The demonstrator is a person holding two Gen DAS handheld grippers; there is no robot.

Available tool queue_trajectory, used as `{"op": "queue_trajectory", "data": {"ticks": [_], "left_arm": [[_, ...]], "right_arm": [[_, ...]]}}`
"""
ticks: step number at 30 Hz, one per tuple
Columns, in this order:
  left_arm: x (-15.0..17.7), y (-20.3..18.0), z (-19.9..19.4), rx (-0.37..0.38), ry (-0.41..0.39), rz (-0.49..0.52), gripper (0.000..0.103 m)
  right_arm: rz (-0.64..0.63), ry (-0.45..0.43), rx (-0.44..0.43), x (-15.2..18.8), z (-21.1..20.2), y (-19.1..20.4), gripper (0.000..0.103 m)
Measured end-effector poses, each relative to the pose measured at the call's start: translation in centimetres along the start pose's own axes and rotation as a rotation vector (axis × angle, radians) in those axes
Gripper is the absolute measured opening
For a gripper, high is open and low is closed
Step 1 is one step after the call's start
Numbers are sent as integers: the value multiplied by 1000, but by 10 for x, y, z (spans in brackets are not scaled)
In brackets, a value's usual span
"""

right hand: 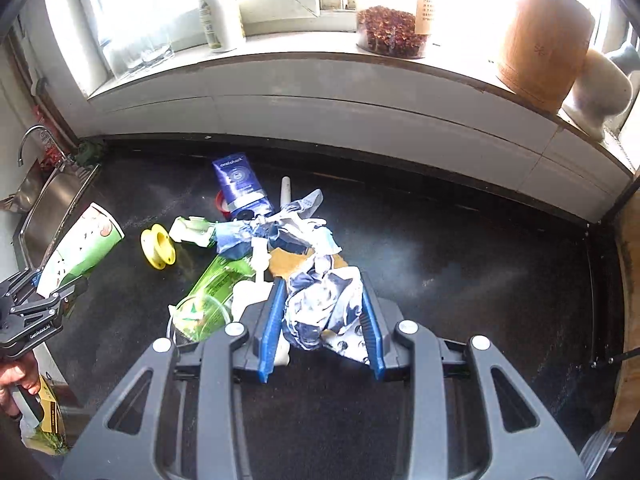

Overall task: Collect trash
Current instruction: 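Carry cup and foil to the black bin and release both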

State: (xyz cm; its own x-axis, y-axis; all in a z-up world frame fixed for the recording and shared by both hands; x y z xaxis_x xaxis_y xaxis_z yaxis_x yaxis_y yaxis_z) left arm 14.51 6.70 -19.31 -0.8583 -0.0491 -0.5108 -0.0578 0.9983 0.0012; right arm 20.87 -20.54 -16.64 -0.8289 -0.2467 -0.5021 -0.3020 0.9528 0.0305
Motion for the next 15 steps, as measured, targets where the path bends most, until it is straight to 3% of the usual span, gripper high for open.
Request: {"op": "queue_trajectory", "data": {"ticks": [10,15], "left_arm": [[41,2,-46,-19,-28,-24,56],[58,26,-76,-50,-66,-84,56]], "right_arm": [[-39,-6,-10,31,-31,28,36],[-113,-13,-66,29,-35,72,36]]}}
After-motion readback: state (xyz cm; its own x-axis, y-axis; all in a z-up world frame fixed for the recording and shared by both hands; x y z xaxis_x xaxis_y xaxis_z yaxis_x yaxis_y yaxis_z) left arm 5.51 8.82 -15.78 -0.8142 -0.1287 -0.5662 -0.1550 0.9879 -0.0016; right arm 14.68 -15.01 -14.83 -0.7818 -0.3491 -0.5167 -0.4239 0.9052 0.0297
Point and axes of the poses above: each gripper's, at about its wrist camera, not at the fingertips, and z roughly the way its jaws point, y to its left, x to its underside, the point moved 10 cm from there along z, roughly the way its jaws point, and after that the axes turned 1 degree about x, right-handed, at the moved point
